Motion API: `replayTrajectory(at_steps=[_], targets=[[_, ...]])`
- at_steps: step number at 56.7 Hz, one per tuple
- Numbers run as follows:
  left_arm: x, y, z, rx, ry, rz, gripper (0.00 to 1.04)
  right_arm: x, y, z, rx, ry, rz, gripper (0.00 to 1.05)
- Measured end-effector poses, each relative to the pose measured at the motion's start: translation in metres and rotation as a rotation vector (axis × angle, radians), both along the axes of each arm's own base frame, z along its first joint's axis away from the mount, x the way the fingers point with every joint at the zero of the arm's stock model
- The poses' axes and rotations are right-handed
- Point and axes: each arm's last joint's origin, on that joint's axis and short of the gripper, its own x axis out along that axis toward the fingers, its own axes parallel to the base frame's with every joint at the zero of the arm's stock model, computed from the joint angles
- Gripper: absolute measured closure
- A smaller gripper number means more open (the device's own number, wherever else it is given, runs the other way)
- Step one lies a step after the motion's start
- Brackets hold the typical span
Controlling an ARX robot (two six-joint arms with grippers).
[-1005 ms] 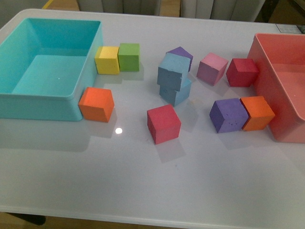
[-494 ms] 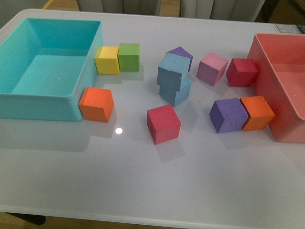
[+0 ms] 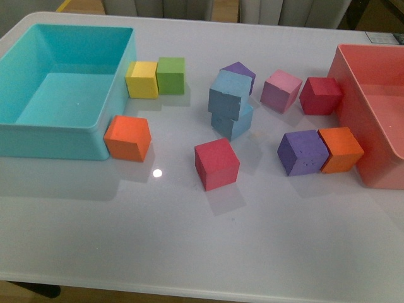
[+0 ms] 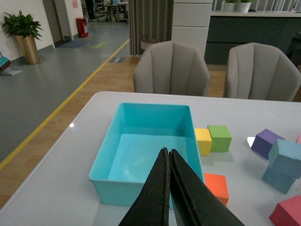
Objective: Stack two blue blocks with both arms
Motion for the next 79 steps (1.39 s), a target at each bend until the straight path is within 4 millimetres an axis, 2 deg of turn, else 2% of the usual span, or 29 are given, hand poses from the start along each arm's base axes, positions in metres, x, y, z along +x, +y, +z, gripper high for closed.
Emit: replayTrajectory(at_steps=[21,30,47,51,56,58,65,70,72,79], targets=[[-0.008,0.0,-0.001,0.0,0.0,0.0,1.03,0.0,0.0,0.0,0.0,0.0,0.0,0.09],[-0.018,0.0,-0.004,0.0,0.008,0.0,1.03,0.0,0.0,0.0,0.0,0.0,0.0,0.09],[-0.019,0.0,-0.003,-0.001,0.005,0.0,1.03,0.0,0.0,0.0,0.0,0.0,0.0,0.09],[-0.019,0.0,-0.003,0.0,0.005,0.0,0.91,0.0,0.0,0.0,0.0,0.0,0.0,0.09],[-0.019,0.0,-0.003,0.0,0.005,0.0,0.66,0.0,0.0,0.0,0.0,0.0,0.0,0.09],[-0.019,0.0,-0.003,0.0,0.005,0.0,0.62,0.0,0.0,0.0,0.0,0.0,0.0,0.09],[-0.019,0.0,-0.003,0.0,0.005,0.0,0.29,0.0,0.0,0.0,0.0,0.0,0.0,0.09],[-0.019,0.0,-0.003,0.0,0.005,0.0,0.12,0.0,0.0,0.0,0.0,0.0,0.0,0.09],[-0.019,0.0,-0.003,0.001,0.005,0.0,0.07,0.0,0.0,0.0,0.0,0.0,0.0,0.09],[-0.019,0.0,-0.003,0.001,0.005,0.0,0.09,0.0,0.0,0.0,0.0,0.0,0.0,0.09]])
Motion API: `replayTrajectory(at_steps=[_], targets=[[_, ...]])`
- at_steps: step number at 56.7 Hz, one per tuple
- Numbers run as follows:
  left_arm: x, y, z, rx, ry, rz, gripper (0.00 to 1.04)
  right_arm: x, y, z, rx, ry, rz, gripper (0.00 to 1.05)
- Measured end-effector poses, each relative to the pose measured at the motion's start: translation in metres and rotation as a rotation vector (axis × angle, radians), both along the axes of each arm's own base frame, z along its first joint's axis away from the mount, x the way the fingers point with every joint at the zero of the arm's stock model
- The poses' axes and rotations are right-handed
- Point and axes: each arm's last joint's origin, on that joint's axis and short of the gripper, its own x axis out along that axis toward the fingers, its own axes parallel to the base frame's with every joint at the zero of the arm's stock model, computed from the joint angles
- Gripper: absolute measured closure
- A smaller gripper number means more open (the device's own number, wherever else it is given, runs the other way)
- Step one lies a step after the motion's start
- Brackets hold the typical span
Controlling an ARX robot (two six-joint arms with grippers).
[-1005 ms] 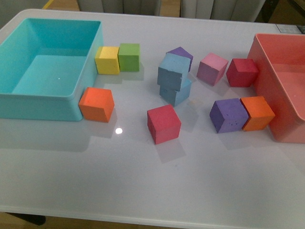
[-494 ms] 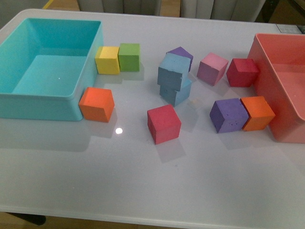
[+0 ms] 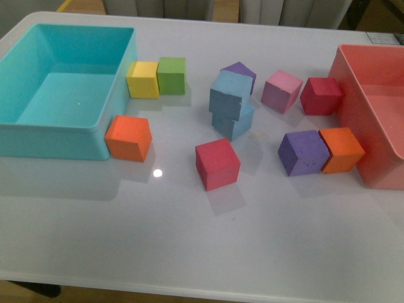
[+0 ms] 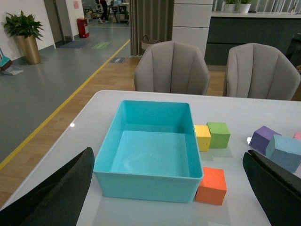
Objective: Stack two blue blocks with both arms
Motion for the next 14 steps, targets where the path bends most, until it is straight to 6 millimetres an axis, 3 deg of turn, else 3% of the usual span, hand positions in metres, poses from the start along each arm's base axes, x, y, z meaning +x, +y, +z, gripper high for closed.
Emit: replayTrajectory(at_steps=[14], targets=[[0.0,0.0,0.0,0.0,0.0,0.0,0.09,0.0,0.0,0.0,0.0,0.0,0.0,0.09]])
